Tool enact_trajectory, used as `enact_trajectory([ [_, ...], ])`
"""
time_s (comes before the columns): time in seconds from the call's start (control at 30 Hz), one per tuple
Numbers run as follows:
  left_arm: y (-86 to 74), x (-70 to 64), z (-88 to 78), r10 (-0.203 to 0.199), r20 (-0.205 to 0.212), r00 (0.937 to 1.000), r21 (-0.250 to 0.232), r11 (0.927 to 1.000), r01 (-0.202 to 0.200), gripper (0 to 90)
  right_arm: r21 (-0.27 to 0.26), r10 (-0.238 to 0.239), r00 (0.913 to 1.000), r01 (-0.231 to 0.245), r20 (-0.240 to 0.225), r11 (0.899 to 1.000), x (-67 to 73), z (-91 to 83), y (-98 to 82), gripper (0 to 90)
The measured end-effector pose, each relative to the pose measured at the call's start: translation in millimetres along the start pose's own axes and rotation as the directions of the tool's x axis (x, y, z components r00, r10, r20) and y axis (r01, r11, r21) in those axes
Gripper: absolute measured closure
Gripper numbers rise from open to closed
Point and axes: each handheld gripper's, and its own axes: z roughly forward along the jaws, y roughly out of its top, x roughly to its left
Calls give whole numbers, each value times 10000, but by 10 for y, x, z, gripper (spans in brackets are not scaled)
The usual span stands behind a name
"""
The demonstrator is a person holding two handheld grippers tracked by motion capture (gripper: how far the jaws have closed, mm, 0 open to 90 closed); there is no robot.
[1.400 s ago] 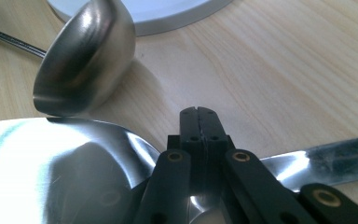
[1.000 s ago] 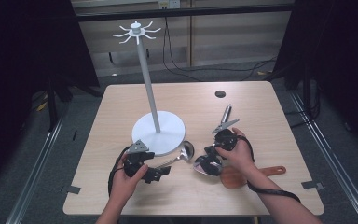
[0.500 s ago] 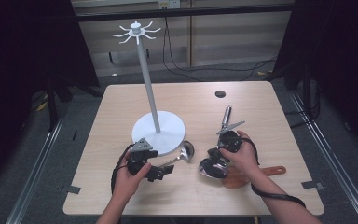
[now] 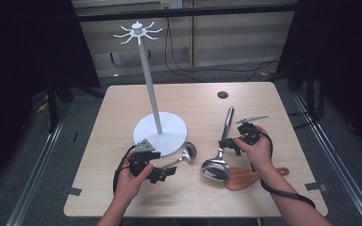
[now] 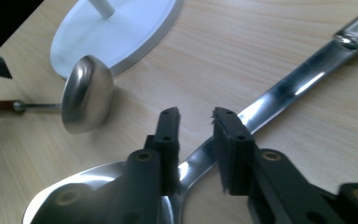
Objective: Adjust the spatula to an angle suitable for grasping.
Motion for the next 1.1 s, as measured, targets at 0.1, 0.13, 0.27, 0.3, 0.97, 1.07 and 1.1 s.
enact_trajectory([
  [0.1, 12, 6, 7, 11, 42, 10000, -16, 10000, -11, 78, -139, 342, 9993, -340, 173, 9993, -56, -40, -13, 671],
  [0.13, 12, 6, 7, 11, 42, 10000, -16, 10000, -11, 77, -154, 435, 9988, -431, 237, 9990, -72, -51, -18, 657],
  [0.27, 25, -4, 41, 45, 105, 9999, 20, 10000, -45, 77, -209, 821, 9955, -812, 465, 9965, -128, -68, -48, 606],
  [0.3, 41, -9, 50, 54, 158, 9999, -16, 10000, -54, 77, -193, 936, 9941, -926, 554, 9955, -142, -67, -55, 602],
  [0.97, 146, -32, 124, 330, 423, 9986, -51, 9994, -328, 77, 31, 1317, 9681, -1355, 2131, 9908, -140, 108, 102, 275],
  [1.07, 154, -43, 125, 388, 452, 9982, -63, 9992, -385, 77, 83, 1490, 9567, -1560, 2502, 9877, -133, 181, 128, 247],
  [1.1, 155, -44, 121, 422, 459, 9981, -57, 9991, -420, 77, 155, 1455, 9535, -1551, 2641, 9878, -132, 206, 134, 237],
])
